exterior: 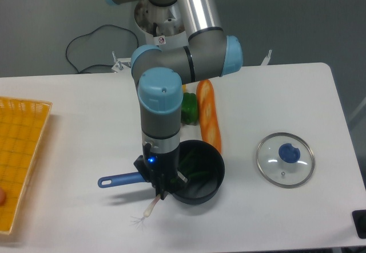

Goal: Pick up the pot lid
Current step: 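Pull the green onion up over the saucepan rim beside the handle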

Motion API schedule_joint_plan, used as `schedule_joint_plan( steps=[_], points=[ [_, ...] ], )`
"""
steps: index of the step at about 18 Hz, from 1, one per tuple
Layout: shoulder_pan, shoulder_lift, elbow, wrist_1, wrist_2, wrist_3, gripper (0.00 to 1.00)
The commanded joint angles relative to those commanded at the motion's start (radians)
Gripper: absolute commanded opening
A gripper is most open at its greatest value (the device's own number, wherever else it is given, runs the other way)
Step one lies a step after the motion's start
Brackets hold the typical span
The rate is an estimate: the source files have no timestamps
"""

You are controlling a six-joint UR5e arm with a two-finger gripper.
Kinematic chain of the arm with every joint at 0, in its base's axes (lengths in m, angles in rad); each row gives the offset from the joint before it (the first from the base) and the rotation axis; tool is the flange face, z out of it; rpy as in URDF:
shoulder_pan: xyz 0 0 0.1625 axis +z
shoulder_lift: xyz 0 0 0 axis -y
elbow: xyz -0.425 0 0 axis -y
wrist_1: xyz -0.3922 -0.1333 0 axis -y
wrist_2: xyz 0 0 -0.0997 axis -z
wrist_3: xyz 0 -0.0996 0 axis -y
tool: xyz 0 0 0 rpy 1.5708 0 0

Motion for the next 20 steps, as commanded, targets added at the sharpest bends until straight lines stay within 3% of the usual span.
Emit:
schedule_joint_plan(
  steps=[14, 15, 18, 20],
  points=[
    [0.011, -0.058, 0.003, 0.020, 0.022, 0.018, 0.00],
    [0.011, -0.058, 0.003, 0.020, 0.022, 0.018, 0.02],
    [0.009, -0.058, 0.003, 0.020, 0.020, 0.018, 0.31],
    [0.009, -0.057, 0.005, 0.021, 0.020, 0.018, 0.43]
  ],
)
